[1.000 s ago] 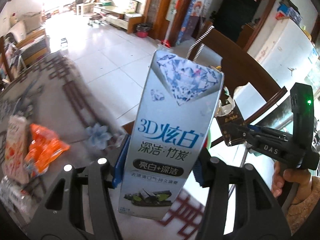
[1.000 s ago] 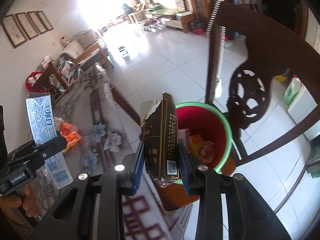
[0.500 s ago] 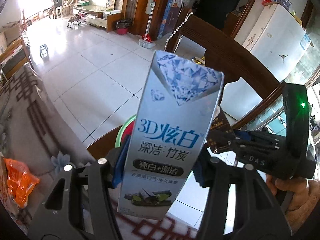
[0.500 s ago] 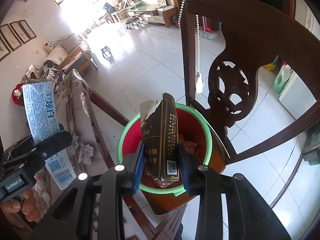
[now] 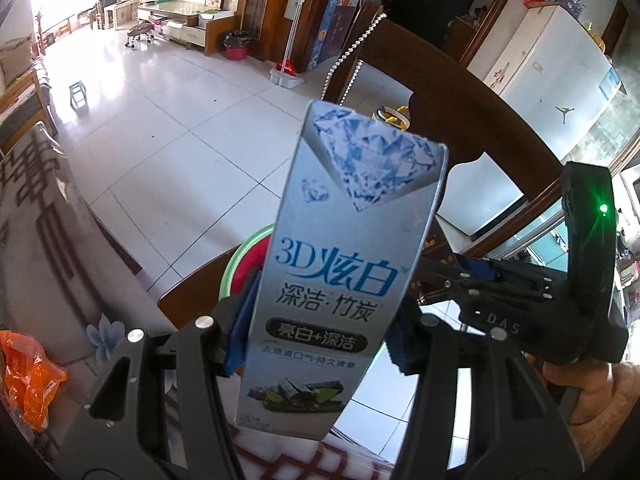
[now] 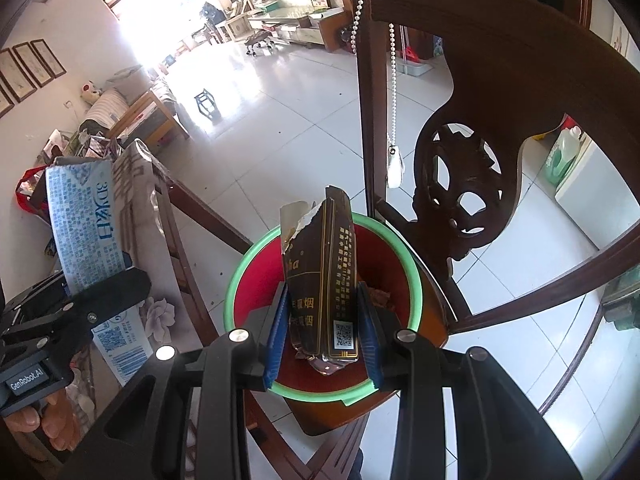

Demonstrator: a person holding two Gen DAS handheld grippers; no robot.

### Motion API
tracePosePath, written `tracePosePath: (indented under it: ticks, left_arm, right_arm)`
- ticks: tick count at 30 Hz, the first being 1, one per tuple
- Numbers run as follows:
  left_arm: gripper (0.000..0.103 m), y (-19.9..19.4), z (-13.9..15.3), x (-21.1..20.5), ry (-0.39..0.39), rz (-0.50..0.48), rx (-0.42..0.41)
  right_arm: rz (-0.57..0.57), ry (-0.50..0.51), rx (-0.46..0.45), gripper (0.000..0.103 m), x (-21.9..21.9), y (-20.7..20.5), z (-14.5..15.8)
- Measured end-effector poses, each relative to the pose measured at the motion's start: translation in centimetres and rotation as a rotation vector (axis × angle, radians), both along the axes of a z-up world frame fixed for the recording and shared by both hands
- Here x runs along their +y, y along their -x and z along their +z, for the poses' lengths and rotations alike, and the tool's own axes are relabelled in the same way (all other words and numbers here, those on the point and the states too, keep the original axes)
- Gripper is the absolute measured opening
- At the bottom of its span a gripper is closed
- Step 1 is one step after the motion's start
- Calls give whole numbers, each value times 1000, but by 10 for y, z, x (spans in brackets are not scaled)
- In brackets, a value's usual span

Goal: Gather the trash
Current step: 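Open both tools over the red bucket to drop the boxes, then grasp the water bottle with the right tool while the left grasps crumpled paper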

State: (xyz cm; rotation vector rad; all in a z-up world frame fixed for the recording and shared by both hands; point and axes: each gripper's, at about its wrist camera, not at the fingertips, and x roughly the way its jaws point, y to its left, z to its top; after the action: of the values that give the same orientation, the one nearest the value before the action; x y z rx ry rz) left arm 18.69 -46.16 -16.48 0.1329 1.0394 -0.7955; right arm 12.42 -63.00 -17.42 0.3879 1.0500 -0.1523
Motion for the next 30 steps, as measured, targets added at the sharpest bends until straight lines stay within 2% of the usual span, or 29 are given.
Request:
tracePosePath:
  ticks: [4,7,8,9,10,15,18,21,26,30]
  left_arm:
    - [53,-1,-4,-1,5,-14,13]
    - [65,-2,-8,-2,10,-19,34]
    - [72,-2,-9,-2,17,-20,40]
    - [74,-2,-9,-1,25,-18,41]
    - [74,-2,-9,-1,30,-16,40]
    - [74,2,1,13,63,4,34]
    - [74,8,14,39,84,43,7]
    - [74,17,28,83,102,127,-18]
    - [74,33,39,159,138,297,-15]
    - [74,52,43,219,126,402,-31]
  right_arm:
    - [-11,12,4,34,-2,1,1]
    - [-34,9,1,35,-4,3,3]
    - [-42,4,-3,40,-6,4,4]
    - [-60,-1,-12,54,-8,6,6]
    - [-69,0,-16,56,-9,7,8]
    - [-70,30,-29,56,-5,15,24]
    - [-58,36,-37,56,3,20,33]
    - [-30,39,-48,56,19,21,39]
    - [72,39,-60,56,71,18,47]
    - [166,46,-73,56,124,17,53]
